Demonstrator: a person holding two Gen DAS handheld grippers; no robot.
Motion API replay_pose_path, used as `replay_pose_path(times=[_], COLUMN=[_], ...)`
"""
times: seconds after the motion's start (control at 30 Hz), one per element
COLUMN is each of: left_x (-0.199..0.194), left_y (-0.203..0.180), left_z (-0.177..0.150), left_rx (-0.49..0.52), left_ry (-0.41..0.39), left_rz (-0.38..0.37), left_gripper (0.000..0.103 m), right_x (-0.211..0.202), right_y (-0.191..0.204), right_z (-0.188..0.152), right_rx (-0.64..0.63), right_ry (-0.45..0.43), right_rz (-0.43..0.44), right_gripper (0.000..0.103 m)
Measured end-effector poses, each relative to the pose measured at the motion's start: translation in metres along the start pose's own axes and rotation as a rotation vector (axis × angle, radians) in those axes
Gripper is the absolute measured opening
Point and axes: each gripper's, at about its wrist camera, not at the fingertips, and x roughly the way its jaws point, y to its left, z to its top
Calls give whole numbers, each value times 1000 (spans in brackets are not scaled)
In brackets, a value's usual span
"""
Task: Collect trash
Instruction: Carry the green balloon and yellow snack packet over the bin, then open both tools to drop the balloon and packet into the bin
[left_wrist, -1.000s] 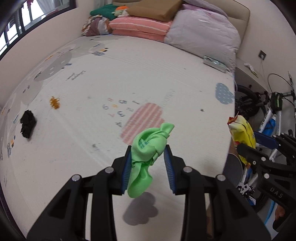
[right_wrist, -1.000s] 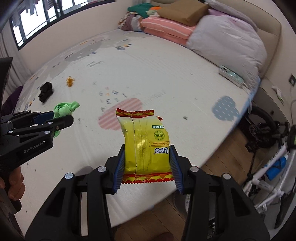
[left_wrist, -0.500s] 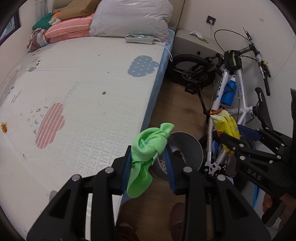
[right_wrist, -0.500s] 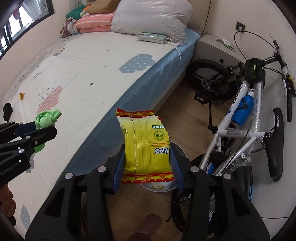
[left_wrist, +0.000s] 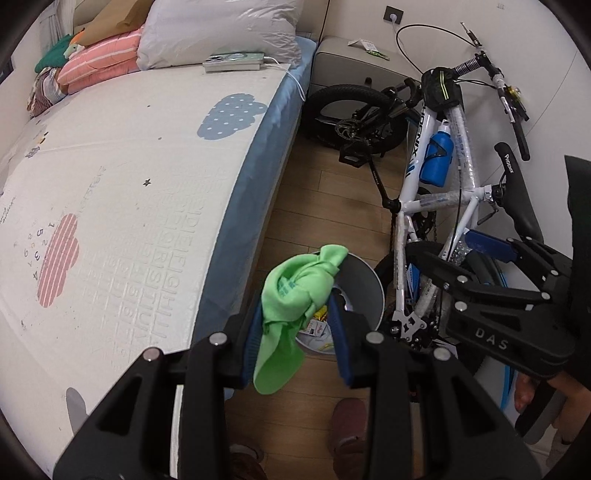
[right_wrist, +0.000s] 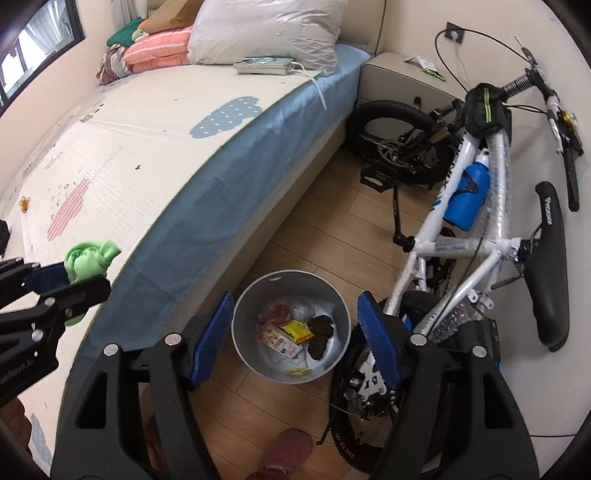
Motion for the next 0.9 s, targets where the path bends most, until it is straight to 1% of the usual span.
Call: replay_pose_path(times=[0.17, 0.43, 0.53, 0.6, 0.63, 0.67, 0.8, 0.9], left_x=[12, 42, 54, 62, 66, 68, 73, 70], left_y=[-25, -53, -61, -64, -66, -66, -68, -65], left_z=[7, 17, 20, 21, 22, 22, 24, 23], left_rx=[39, 81, 91, 89, 85, 82, 88, 82], left_ry=[5, 17, 21, 38, 42, 38, 50, 45], left_rz=[-29, -79, -97, -102, -99, -98, -80, -78], left_gripper=[34, 35, 37, 54, 69, 73, 73, 73], right_x=[-5, -12, -13, -15, -15, -16, -17, -19], right_y=[-20, -50, -59, -63, -65, -67, -71, -69], right_z=[-12, -23, -24, -26, -27, -27, -30, -31], right_rx=[28, 87, 96, 97, 98, 100, 109, 108], right_ry=[23, 18, 15, 12, 12, 12, 15, 16], right_rz=[-10, -40, -49, -55, -58, -59, -65, -64], right_gripper=[67, 67, 67, 67, 67, 67, 67, 67])
